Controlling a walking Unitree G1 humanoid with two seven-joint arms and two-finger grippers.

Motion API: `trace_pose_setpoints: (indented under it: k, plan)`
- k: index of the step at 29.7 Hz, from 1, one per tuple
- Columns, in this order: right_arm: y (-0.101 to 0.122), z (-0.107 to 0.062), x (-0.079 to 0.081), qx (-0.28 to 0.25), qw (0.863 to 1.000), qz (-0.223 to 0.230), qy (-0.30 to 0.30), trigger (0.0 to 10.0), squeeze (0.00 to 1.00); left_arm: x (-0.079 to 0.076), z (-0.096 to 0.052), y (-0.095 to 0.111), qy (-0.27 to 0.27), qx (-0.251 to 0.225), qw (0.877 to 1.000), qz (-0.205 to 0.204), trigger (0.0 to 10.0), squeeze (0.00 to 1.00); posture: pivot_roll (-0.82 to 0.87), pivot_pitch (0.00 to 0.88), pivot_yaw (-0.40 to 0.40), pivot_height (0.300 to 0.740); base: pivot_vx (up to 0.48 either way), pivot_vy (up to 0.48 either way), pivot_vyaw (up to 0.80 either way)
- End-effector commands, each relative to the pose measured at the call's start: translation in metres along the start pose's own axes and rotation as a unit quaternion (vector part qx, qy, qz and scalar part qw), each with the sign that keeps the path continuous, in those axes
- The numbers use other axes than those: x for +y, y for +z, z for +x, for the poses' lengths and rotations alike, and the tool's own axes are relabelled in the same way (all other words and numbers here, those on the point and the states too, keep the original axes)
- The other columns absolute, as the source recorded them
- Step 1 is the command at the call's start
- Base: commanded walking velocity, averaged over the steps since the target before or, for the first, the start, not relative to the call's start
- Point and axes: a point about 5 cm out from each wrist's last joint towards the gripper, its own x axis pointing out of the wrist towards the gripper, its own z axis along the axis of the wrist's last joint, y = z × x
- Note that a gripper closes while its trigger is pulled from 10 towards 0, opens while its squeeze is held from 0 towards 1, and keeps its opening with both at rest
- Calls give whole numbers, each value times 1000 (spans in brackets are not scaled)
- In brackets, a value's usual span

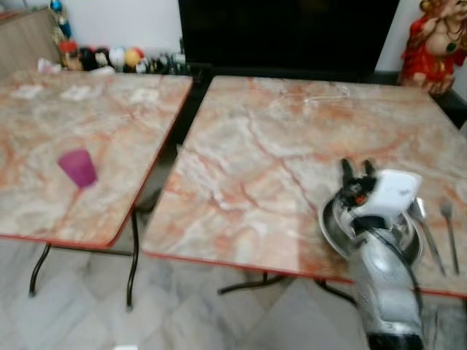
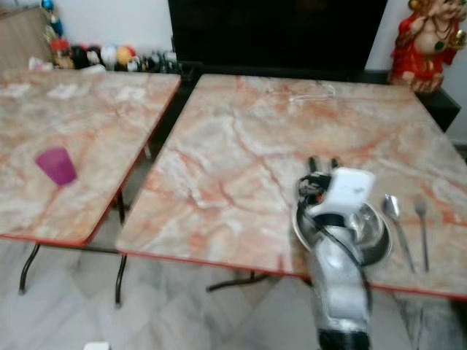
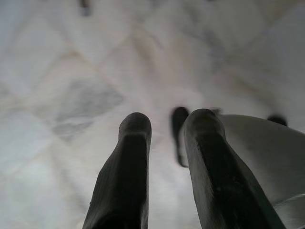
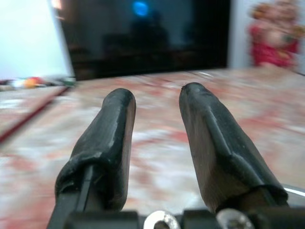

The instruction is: Setting the table

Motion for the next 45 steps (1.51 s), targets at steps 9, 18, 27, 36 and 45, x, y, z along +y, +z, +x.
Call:
trace_pose_setpoints:
  k: [9, 18, 27, 36, 45]
  plan:
    - [-3, 2, -8, 7, 1000, -1, -19, 10000, 0, -5, -1, -6, -3, 11, 1000, -10, 10000, 0, -100, 0, 22, 740, 0, 480, -267]
    - [0, 9, -2, 7, 1000, 1, -11, 10000, 0, -4, 0, -2, 2, 3, 1000, -16, 10000, 0, -93, 54, 23, 740, 0, 480, 0]
    - [0, 12, 0, 7, 1000, 4, -10, 10000, 0, -4, 1, 0, 5, 1, 1000, -20, 10000, 0, -82, 75, 22, 740, 0, 480, 0]
    - [-3, 13, 2, 15, 1000, 4, -3, 10000, 0, -3, 1, 0, 7, 0, 1000, -23, 10000, 0, -72, 98, 22, 740, 0, 480, 0]
    - [-7, 12, 3, 22, 1000, 3, 1, 10000, 0, -2, 0, 0, 11, -3, 1000, -16, 10000, 0, -69, 107, 23, 740, 0, 150, 0]
